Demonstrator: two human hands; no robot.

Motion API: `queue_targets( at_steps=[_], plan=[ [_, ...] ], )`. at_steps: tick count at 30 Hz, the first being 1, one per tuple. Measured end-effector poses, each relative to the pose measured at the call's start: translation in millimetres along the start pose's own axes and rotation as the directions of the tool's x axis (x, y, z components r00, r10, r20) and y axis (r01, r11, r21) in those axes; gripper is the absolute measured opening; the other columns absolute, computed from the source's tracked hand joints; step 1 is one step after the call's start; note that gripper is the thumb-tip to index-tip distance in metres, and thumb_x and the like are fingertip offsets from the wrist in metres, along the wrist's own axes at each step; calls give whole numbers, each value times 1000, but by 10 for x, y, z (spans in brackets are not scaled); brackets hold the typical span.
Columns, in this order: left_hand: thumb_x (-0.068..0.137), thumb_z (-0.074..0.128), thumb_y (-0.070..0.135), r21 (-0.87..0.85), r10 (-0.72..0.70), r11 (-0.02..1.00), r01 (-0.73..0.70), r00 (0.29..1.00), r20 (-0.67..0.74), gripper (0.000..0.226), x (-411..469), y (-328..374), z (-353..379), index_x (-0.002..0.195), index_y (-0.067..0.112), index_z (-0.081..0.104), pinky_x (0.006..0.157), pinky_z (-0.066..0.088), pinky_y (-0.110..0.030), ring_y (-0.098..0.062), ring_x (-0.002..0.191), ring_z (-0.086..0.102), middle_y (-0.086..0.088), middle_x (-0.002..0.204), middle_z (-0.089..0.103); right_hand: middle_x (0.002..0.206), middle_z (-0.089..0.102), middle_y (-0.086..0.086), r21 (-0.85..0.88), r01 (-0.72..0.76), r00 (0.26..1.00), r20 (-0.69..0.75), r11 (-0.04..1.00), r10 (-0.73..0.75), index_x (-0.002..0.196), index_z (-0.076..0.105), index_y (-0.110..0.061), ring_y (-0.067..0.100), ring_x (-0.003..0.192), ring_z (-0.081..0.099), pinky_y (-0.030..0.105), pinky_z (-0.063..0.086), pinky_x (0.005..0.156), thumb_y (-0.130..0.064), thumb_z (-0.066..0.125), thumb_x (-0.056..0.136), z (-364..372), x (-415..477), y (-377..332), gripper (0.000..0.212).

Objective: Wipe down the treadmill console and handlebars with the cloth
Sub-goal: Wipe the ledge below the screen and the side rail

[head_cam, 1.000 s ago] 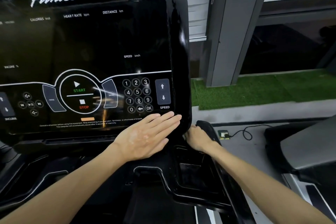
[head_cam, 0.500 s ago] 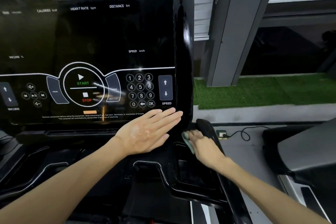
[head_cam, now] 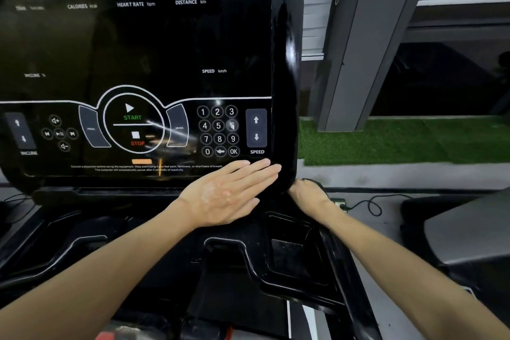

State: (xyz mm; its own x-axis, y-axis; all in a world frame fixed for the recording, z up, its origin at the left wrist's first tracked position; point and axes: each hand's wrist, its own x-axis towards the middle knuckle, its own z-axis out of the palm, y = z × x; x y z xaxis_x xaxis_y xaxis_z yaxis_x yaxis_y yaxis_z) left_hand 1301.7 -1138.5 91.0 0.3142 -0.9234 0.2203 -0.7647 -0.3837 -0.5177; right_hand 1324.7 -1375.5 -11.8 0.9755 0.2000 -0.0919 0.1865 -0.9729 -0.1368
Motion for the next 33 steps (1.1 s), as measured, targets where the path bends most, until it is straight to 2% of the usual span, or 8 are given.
queue_targets(
  at_steps=[6,11,16,20,22,27,29,33],
  plan=[
    [106,22,32,4,5,1000,-5,1000,5,54,1,3,6,153,5,27,118,24,-39,-23,149,25,-9,162,24,119,62,17,306,61,998,-44,950,-50,118,61,-8,32,114,56,36,42,95,-25,51,97,52,-98,-22,29],
    [105,24,33,14,-2,1000,2,1000,-9,55,3,2,-2,152,5,29,118,23,-39,-22,148,26,-8,161,26,112,65,7,341,144,985,-136,929,-103,109,64,-9,29,106,61,37,49,89,-11,51,94,192,-295,35,20],
    [106,21,34,39,0,999,0,1000,1,55,-2,4,9,153,6,30,118,20,-39,-22,148,25,-8,162,25,122,65,6,272,188,948,-301,944,-103,123,62,-10,24,117,60,38,52,93,9,53,83,448,-707,35,45],
    [105,25,34,41,-3,999,3,1000,3,55,3,6,-6,152,6,31,119,20,-39,-22,148,26,-8,162,25,83,73,6,412,70,942,-327,909,75,96,68,-18,24,79,70,36,54,66,-19,61,91,219,-384,161,8],
    [106,24,34,36,-1,999,1,1000,5,55,-5,9,-4,153,6,30,119,20,-39,-22,149,25,-8,162,24,70,69,11,403,18,936,-329,915,126,86,63,-12,29,69,67,34,48,57,-11,61,89,7,-174,267,4],
    [106,22,33,41,-3,999,3,1000,-17,54,-1,0,11,152,6,30,119,20,-39,-22,149,25,-8,162,25,101,67,20,-4,-240,970,-46,971,239,109,62,-4,38,94,65,38,49,70,3,49,84,-37,148,554,29],
    [106,23,33,40,0,999,1,1000,-21,54,-5,-1,14,152,6,30,119,21,-39,-22,148,25,-8,162,25,118,64,21,63,-252,966,81,966,247,123,58,-6,37,109,61,38,50,88,-7,46,93,156,197,602,33],
    [106,23,33,29,5,1000,-5,1000,-25,55,-5,-5,25,153,5,29,119,20,-39,-22,149,24,-8,162,23,156,28,8,436,-372,921,283,820,268,144,42,-13,26,144,26,28,17,115,-22,42,102,148,253,724,43]
  ],
)
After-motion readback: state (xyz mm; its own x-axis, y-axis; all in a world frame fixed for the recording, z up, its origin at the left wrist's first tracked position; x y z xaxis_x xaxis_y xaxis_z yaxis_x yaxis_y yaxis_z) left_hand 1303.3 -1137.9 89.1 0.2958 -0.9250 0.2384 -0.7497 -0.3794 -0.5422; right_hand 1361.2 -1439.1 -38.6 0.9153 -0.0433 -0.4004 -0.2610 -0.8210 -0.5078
